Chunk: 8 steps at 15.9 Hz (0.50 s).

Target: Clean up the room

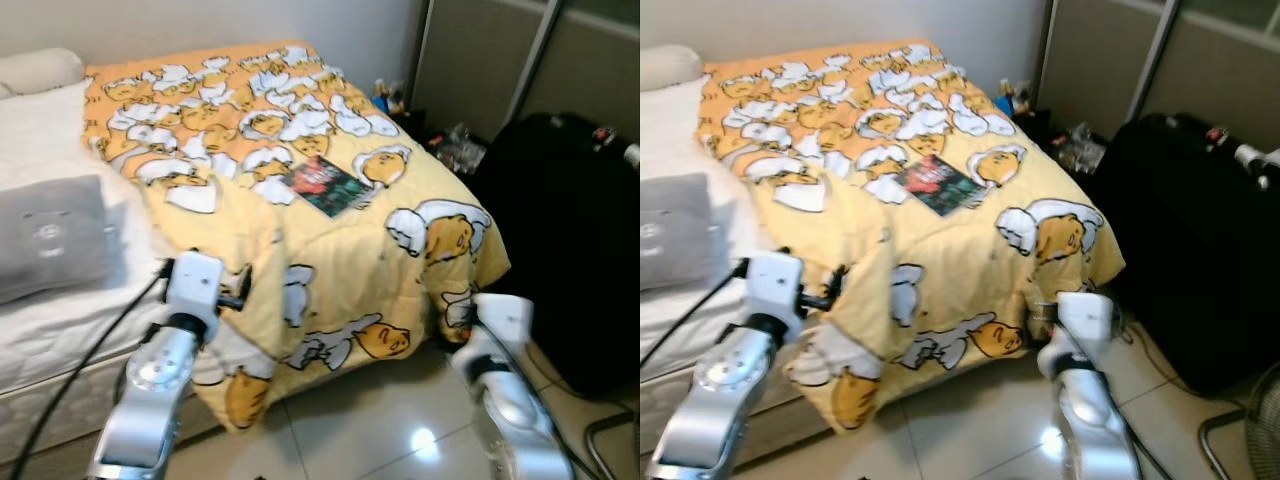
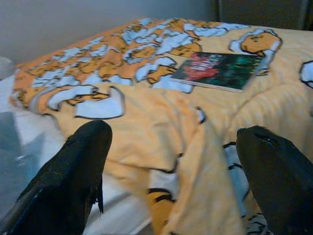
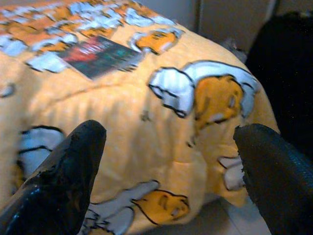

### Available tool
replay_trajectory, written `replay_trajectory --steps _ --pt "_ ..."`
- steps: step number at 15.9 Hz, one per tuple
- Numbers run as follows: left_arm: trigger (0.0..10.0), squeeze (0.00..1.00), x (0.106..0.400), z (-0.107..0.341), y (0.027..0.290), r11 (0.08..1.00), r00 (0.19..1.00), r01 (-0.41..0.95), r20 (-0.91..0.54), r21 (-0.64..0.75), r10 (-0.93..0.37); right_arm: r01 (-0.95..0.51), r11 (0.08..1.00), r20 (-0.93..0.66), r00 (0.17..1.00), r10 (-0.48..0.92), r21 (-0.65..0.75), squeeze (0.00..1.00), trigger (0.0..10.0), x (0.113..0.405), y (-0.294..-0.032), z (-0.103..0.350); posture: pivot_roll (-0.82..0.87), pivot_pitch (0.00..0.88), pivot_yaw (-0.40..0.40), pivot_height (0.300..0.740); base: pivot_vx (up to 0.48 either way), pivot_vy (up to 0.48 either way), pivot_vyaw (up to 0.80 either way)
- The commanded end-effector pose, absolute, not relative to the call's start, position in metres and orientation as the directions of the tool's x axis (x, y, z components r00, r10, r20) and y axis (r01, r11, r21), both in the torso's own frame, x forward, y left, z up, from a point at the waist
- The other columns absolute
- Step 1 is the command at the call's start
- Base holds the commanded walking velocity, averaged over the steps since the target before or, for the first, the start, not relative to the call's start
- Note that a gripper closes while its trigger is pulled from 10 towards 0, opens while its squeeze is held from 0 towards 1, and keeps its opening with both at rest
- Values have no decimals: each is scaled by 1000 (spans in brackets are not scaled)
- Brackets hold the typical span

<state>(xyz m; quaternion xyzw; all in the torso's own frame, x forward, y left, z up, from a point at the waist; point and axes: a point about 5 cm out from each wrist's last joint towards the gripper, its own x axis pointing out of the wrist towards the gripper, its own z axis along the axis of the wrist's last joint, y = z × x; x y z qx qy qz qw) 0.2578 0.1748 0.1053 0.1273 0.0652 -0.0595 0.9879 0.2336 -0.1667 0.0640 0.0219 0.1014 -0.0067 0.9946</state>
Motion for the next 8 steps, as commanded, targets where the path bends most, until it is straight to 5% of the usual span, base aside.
replay_trajectory --steps 1,8 --pt "10000 0 259 105 171 960 982 148 -149 239 -114 31 999 -200 979 -25 23 0 10000 234 -173 65 -31 0 69 740 0 364 0" --pt "10000 0 257 104 170 961 981 153 -155 231 -119 24 1000 -191 981 -22 10 0 10000 234 -175 66 -27 0 68 740 0 362 0"
